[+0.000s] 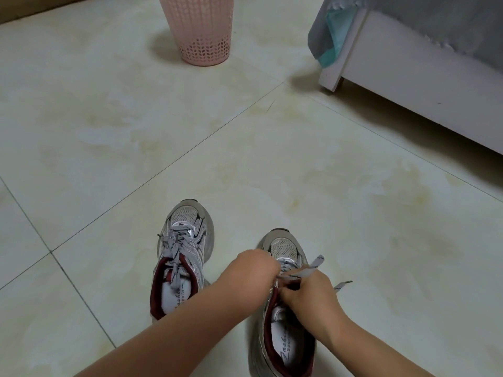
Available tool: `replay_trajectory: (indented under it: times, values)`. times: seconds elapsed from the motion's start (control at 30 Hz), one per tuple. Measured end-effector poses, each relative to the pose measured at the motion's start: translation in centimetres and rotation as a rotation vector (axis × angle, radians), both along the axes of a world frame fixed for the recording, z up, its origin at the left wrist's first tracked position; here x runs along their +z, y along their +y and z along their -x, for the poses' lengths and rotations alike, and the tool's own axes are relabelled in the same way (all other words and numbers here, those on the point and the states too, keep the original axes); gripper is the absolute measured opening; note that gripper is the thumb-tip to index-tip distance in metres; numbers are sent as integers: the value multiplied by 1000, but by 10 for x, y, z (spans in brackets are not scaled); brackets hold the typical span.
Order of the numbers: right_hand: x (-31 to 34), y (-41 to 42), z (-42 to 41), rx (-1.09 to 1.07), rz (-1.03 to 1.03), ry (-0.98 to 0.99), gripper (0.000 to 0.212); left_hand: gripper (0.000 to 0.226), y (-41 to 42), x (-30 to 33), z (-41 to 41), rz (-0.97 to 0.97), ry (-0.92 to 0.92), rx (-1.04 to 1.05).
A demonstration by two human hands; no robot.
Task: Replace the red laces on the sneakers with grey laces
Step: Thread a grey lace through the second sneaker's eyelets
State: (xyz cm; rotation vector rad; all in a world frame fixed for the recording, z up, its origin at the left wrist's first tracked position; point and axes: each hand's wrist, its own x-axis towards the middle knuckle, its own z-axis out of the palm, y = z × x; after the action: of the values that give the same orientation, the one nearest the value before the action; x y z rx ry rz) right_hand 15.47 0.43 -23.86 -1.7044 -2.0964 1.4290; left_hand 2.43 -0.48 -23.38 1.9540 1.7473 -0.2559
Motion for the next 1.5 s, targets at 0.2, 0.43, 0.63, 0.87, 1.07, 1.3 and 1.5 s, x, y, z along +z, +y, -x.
replay_trajectory:
  times: [0.2,0.43,0.63,0.87,1.07,1.3,1.5]
  values:
    - [-3,1,1,46,-10,-19,14,19,-9,-12,15,108,-693,598]
    - [-2,3,6,133,-70,-85,30,35,-23,-14,11,363,-927,743]
    - [7,-3,6,263,-295,-173,24,32,-35,-19,-15,58,-517,697]
    - [57,21,-21,99,-403,-164,18,26,-37,-24,-15,57,-468,817]
    - [101,51,-49,-462,104,483,37,27,-41,-24,-19,21,-463,843]
    - [94,47,-38,-770,569,956,30,24,-44,-24,-27,-1,-419,842]
    - [107,65,-49,-813,462,964,30,22,-43,-14,-32,-28,-368,842]
